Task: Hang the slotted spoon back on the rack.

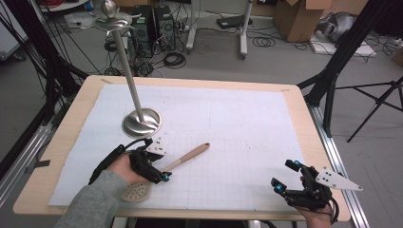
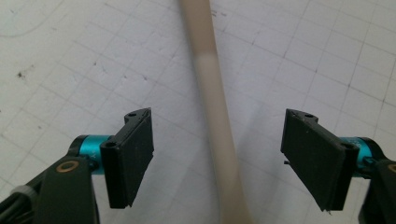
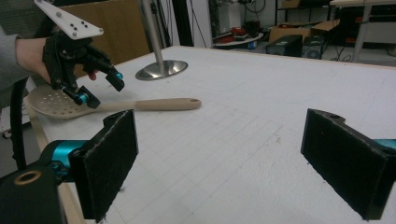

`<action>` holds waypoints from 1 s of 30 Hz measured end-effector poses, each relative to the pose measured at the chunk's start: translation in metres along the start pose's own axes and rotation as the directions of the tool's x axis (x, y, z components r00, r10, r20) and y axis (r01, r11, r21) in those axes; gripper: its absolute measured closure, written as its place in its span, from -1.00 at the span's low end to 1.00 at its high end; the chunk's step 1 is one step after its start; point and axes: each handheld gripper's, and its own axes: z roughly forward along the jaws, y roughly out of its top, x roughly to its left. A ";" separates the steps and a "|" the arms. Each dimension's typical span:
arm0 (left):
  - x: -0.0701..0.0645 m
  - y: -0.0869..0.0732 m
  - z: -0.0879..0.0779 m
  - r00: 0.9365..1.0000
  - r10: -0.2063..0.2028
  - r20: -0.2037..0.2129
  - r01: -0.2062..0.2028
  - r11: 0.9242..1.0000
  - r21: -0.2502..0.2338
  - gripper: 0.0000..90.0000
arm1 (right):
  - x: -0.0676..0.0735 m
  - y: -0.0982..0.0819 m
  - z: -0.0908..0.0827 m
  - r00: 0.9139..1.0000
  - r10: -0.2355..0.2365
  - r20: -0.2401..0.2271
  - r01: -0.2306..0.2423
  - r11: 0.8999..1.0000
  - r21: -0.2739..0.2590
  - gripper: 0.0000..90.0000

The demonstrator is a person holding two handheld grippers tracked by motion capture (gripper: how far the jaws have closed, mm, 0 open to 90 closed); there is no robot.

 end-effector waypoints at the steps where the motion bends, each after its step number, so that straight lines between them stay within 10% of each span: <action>1: 0.000 0.000 0.000 1.000 0.000 -0.003 0.000 1.000 0.004 -0.37 | 0.000 0.000 0.000 1.000 0.002 -0.001 -0.002 1.000 0.002 -0.78; 19: -0.006 -0.003 0.008 0.999 -0.038 -0.013 0.039 0.993 0.109 0.22 | 0.002 0.001 0.000 1.000 -0.006 -0.008 0.006 1.000 -0.001 -0.78; 30: -0.007 -0.005 0.010 0.999 -0.046 -0.025 0.047 0.996 0.077 0.66 | 0.003 0.000 0.001 1.000 -0.009 -0.009 0.009 1.000 0.001 -0.78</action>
